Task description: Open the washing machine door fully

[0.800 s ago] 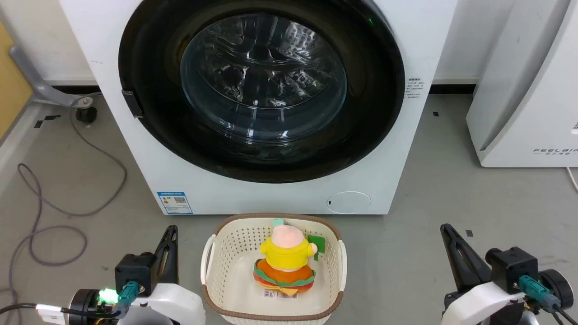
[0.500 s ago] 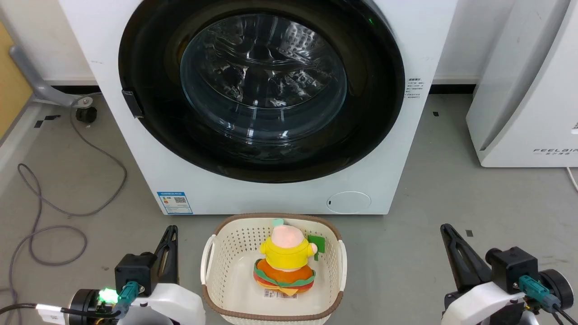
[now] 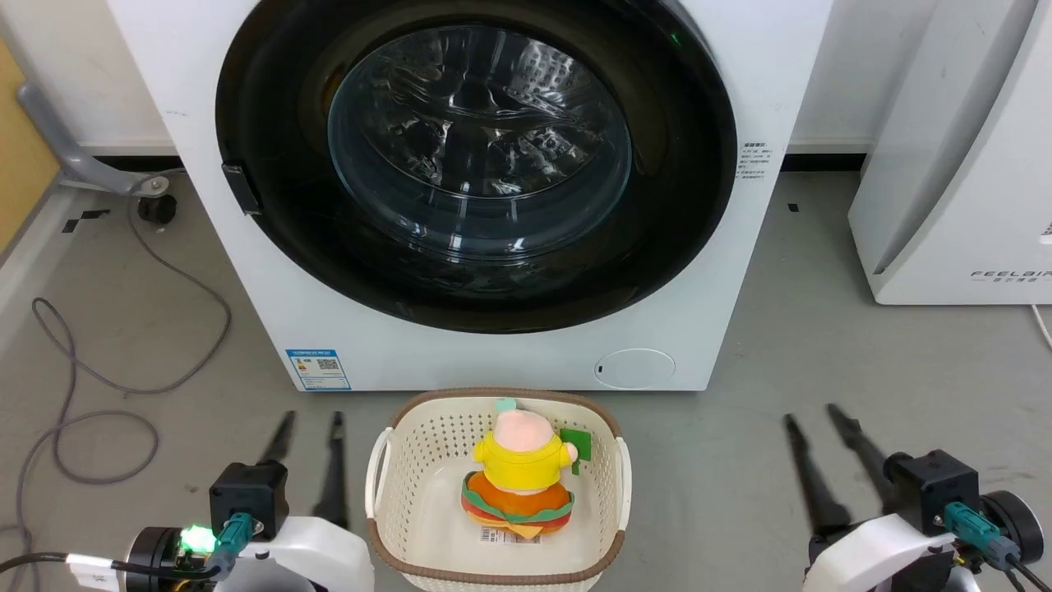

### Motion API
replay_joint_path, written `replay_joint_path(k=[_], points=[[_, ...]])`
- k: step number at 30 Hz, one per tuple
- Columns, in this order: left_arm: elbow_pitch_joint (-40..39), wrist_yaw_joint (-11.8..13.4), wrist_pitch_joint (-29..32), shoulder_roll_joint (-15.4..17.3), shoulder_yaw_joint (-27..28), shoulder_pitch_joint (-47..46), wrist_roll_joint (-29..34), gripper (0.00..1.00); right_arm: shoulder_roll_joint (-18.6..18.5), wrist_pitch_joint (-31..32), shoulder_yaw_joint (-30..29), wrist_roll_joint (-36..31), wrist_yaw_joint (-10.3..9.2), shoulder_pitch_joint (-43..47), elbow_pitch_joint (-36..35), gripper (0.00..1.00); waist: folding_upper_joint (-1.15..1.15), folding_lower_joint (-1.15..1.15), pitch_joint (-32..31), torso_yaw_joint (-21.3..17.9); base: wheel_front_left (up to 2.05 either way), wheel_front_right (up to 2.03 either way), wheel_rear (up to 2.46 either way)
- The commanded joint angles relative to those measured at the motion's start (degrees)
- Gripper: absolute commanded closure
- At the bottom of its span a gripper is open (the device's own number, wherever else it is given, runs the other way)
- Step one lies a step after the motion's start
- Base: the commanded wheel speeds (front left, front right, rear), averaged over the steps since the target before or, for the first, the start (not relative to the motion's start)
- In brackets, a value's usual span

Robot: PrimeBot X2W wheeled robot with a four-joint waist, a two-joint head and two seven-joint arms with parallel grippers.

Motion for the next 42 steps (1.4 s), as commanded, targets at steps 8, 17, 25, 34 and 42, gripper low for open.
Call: replay_joint_path(k=[8, 17, 25, 34, 42], points=[[1.05, -0.09, -0.91, 0.0, -0.84, -0.39, -0.7, 0.0, 0.02, -0.91, -0.08, 0.94, 0.0, -0.08, 1.06, 0.0, 0.0, 0.0, 0.02, -0.04, 0.0, 0.0, 0.0], [2.09, -0.09, -1.99, 0.0, -1.62, -0.71, -1.24, 0.0, 0.04, -1.99, -0.38, 2.83, -0.01, -0.28, 1.84, 1.0, 0.0, 0.0, -0.01, -0.07, 0.0, 0.0, 0.0], [2.76, -0.03, -2.95, 0.01, -2.39, -1.01, -1.81, 0.0, 0.06, -2.94, -1.19, 9.47, -0.01, -1.4, 2.92, 1.0, 0.0, 0.0, 0.05, 0.0, 0.0, 0.0, 0.0], [2.89, 0.02, -4.02, 0.01, -3.19, -1.96, -2.27, 0.0, 0.08, -4.02, -2.45, 19.5, -0.01, -5.43, 5.64, 1.0, 0.0, 0.0, 1.44, 0.13, 0.0, 0.0, 0.0], [2.13, 0.4, -4.98, 0.01, -3.78, -3.68, -2.46, 0.0, -0.74, -3.36, -4.31, 27.15, -0.02, -11.85, 8.51, 1.0, 0.0, 0.0, 4.09, 0.44, 0.0, 0.0, 0.0]])
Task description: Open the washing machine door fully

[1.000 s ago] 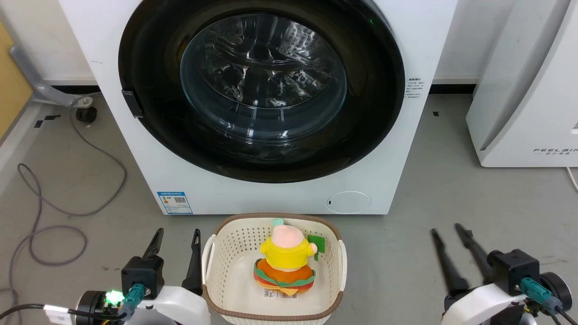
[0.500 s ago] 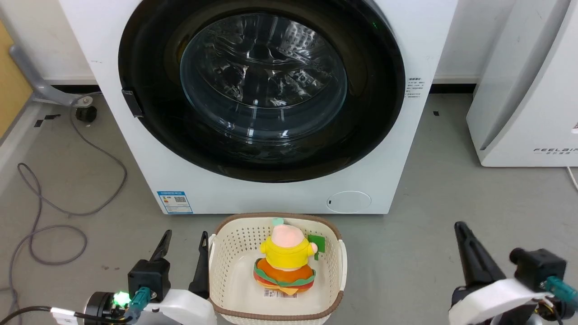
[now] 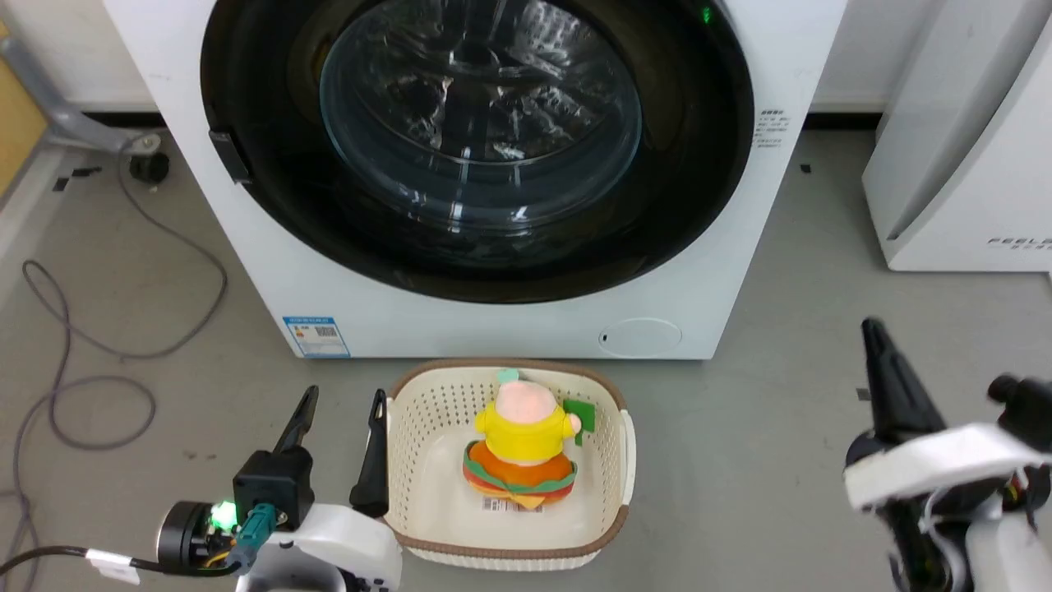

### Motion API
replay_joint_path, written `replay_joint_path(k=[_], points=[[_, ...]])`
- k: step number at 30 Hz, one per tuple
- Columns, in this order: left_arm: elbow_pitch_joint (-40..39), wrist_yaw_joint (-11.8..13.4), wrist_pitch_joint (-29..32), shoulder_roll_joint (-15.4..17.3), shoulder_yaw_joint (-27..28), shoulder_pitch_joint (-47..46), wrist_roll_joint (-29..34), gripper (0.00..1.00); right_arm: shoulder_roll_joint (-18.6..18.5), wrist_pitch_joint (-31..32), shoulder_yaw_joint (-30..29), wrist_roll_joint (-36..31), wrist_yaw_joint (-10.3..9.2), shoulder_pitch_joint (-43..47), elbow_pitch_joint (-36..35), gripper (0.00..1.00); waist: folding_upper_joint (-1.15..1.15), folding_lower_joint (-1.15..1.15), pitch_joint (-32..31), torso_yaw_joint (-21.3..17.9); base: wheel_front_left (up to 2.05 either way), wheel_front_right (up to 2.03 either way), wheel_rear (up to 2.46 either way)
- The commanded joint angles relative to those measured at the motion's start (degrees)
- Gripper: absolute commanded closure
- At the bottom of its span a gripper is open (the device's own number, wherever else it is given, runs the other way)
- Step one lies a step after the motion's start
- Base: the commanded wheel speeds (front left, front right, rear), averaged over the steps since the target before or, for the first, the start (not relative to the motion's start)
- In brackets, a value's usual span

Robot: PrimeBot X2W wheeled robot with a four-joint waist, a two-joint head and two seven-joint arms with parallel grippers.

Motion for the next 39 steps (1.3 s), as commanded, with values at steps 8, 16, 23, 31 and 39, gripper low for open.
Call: replay_joint_path(k=[8, 16, 23, 31, 39], points=[[-1.23, 0.53, -1.35, 0.05, -0.85, -2.91, -0.54, 0.0, -2.64, 0.91, -2.52, 8.37, -0.02, -10.45, 5.54, 1.0, 0.0, 0.0, 2.97, 0.29, 0.0, 0.0, 0.0], [-2.25, 0.74, -2.3, 0.05, -1.3, -4.81, -0.52, 0.0, -5.6, 2.51, -2.87, 13.78, -0.02, -22.34, 12.28, 1.0, 0.0, 0.0, 6.3, 0.54, 0.0, 0.0, 0.0], [-2.93, 0.89, -3.14, 0.05, -1.8, -6.48, -0.64, 0.0, -8.0, 4.7, -1.79, 16.98, -0.03, -33.4, 19.3, 1.0, 0.0, 0.0, 9.18, 0.84, 0.0, 0.0, 0.0], [-3.34, 1.13, -4.1, 0.05, -2.74, -8.2, -1.1, 0.0, -9.72, 8.9, 0.97, 19.23, -0.03, -45.84, 26.93, 1.0, 0.0, 0.0, 11.74, 1.28, 0.0, 0.0, 0.0], [-3.38, 1.41, -4.94, 0.06, -3.6, -9.52, -1.65, 0.0, -10.37, 15.16, 3.92, 21.16, -0.03, -55.16, 32.35, 1.0, 0.0, 0.0, 13.54, 1.63, 0.0, 0.0, 0.0]])
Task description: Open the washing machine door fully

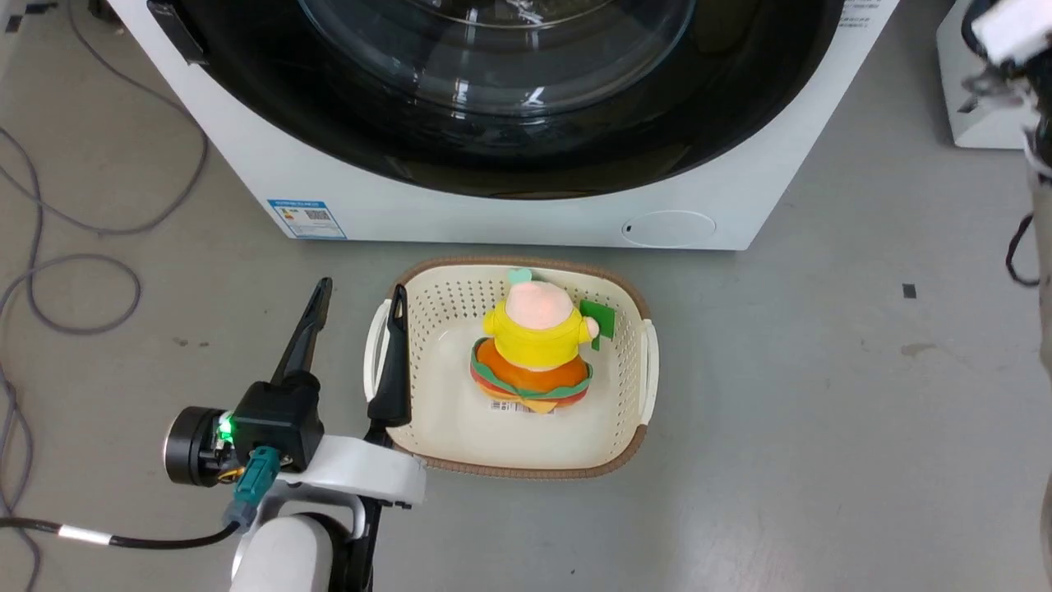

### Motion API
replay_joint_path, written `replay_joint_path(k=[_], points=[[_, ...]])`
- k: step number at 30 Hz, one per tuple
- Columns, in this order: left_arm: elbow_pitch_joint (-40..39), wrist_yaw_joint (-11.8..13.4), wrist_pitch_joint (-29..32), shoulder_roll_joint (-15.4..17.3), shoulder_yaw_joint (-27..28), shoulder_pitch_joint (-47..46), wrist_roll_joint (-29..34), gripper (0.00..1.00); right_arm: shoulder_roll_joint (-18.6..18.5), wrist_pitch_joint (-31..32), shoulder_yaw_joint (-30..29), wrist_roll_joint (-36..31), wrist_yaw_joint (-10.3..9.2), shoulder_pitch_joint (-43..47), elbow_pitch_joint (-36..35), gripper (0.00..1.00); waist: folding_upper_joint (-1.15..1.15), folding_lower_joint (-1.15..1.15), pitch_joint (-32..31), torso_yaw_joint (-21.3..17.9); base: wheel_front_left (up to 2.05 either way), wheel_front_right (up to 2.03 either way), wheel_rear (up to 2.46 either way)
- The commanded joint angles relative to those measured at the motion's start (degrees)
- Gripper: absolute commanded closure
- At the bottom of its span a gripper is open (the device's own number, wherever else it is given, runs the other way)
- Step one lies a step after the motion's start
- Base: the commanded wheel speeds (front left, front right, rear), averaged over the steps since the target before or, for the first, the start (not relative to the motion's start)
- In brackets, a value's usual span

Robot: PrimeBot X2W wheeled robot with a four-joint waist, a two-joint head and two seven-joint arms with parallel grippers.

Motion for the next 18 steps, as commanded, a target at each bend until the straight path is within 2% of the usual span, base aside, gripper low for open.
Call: replay_joint_path(k=[1, 7, 18], points=[[-0.34, 0.21, -0.47, 0.06, -0.31, -1.1, -0.33, 0.0, -0.57, 0.91, 0.28, 1.36, -0.02, -2.45, 1.2, 1.0, 0.0, -0.01, 0.26, 0.08, 0.0, 0.0, 0.0], [-0.41, 0.54, -1.19, 0.06, -1.13, -2.02, -0.86, 0.0, -1.13, 7.46, 2.6, 3.73, -0.03, -7.65, 4.08, 1.0, 0.0, -0.01, 1.67, 0.3, 0.0, 0.0, 0.0], [-0.83, 1.08, -2.52, 0.06, -2.92, -4.37, -1.68, 0.0, -2.3, 15.05, 5.13, 8.78, -0.03, -15.64, 8.54, 1.0, 0.0, -0.01, 5.12, 1.22, 0.0, 0.0, 0.0]])
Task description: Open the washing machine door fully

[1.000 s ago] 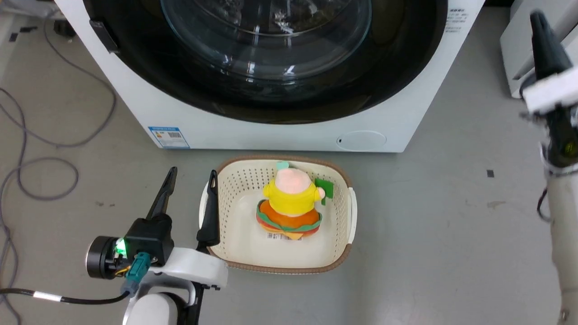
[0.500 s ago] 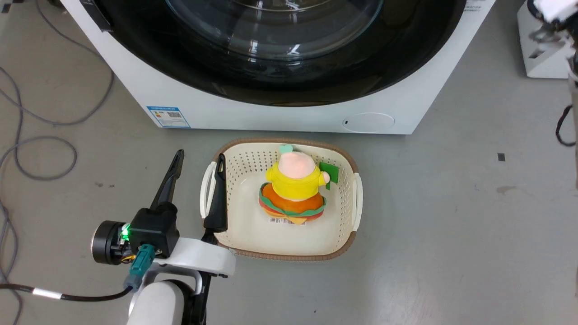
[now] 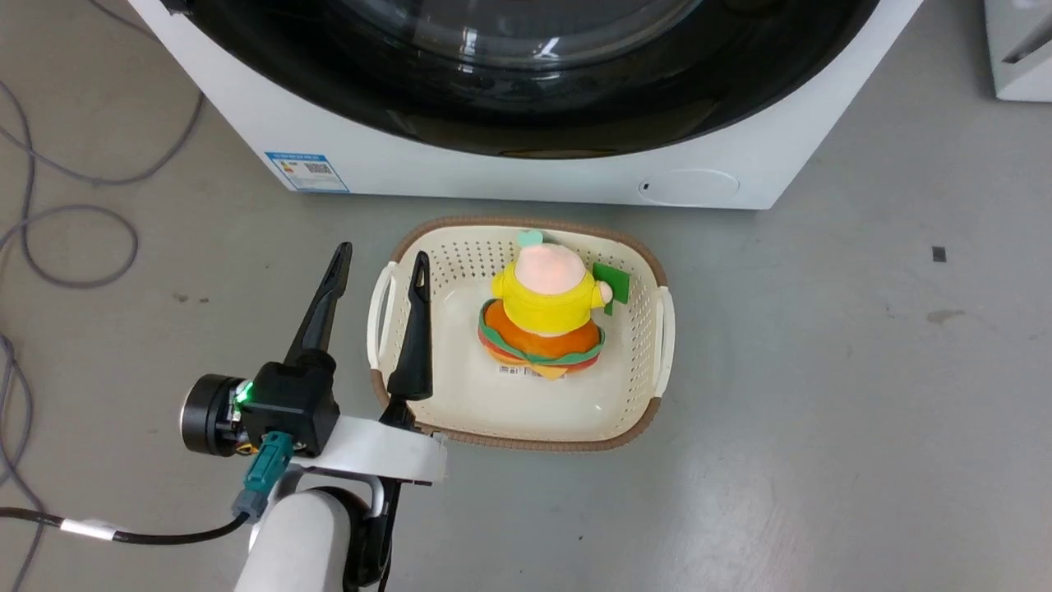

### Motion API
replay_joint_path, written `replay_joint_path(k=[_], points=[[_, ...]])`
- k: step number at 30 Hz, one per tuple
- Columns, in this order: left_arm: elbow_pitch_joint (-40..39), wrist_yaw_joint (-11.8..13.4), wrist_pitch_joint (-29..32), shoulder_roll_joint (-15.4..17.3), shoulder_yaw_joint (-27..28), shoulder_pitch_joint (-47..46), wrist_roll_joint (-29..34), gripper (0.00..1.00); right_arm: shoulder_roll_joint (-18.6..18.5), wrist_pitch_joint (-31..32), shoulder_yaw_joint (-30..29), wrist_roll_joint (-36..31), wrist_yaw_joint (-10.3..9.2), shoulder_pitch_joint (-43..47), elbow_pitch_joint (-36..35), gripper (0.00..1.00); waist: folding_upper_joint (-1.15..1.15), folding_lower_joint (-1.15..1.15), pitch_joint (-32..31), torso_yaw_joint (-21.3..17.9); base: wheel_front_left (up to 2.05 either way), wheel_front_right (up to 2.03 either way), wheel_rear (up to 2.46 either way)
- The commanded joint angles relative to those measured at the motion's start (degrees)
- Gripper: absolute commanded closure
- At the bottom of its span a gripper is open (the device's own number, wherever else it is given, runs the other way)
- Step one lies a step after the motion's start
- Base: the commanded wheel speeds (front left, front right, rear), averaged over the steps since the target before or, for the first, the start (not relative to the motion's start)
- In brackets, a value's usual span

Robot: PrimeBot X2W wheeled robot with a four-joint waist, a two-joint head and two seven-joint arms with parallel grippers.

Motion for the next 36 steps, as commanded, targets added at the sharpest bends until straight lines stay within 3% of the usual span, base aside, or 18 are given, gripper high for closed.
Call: replay_joint_path(k=[1, 26, 36], points=[[-0.43, 0.34, -0.64, 0.06, -0.25, -1.3, -0.23, 0.0, -0.79, 0.68, 0.35, 1.35, -0.03, -2.39, 1.22, 1.0, 0.0, -0.01, 0.48, 0.16, 0.0, 0.0, 0.0], [-0.14, 1.5, -3.75, 0.07, -3.27, -5.35, -1.98, 0.0, -3.16, 18.71, 5.15, 14.65, -0.04, -14.79, 10.96, 1.0, 0.0, -0.01, 5.06, 0.72, 0.0, 0.0, 0.0], [0.49, 1.66, -3.81, 0.07, -3.27, -4.6, -2.27, 0.0, -2.96, 22.64, 4.23, 16.24, -0.04, -11.29, 10.42, 1.0, 0.0, -0.01, 2.85, 0.51, 0.0, 0.0, 0.0]])
